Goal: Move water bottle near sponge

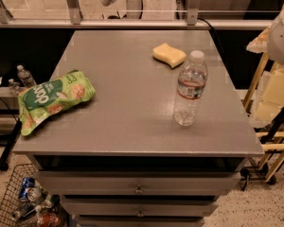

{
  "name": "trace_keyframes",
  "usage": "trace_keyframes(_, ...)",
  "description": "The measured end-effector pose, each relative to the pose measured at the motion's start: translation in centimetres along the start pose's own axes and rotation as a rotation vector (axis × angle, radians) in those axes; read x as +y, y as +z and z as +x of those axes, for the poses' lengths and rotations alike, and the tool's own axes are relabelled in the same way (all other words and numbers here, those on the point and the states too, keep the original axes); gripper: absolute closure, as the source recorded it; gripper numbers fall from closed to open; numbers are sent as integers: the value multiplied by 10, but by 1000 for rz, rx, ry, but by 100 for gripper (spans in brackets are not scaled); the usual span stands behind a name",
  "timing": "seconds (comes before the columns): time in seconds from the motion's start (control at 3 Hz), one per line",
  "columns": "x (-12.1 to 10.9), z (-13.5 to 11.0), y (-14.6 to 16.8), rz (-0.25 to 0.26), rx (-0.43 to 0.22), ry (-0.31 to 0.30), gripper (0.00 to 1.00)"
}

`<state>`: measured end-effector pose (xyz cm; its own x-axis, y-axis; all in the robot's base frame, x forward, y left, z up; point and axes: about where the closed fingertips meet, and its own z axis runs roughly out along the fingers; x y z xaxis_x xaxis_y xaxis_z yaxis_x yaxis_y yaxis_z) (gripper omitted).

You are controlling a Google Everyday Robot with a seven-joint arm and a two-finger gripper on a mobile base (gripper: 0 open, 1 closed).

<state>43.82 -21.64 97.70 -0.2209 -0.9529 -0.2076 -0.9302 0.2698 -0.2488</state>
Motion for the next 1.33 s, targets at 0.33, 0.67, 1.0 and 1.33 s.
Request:
trace_keyframes(0.33, 0, 0, 0, 0, 0, 0, 0)
trace_keyframes(0.67, 0, -2, 8, -10, -94, 23, 0)
trace_keyframes(1.0, -14, 5, 44, -15, -292, 45, 0)
trace_keyframes(1.33, -24, -28, 69, -53, -619, 4, 0)
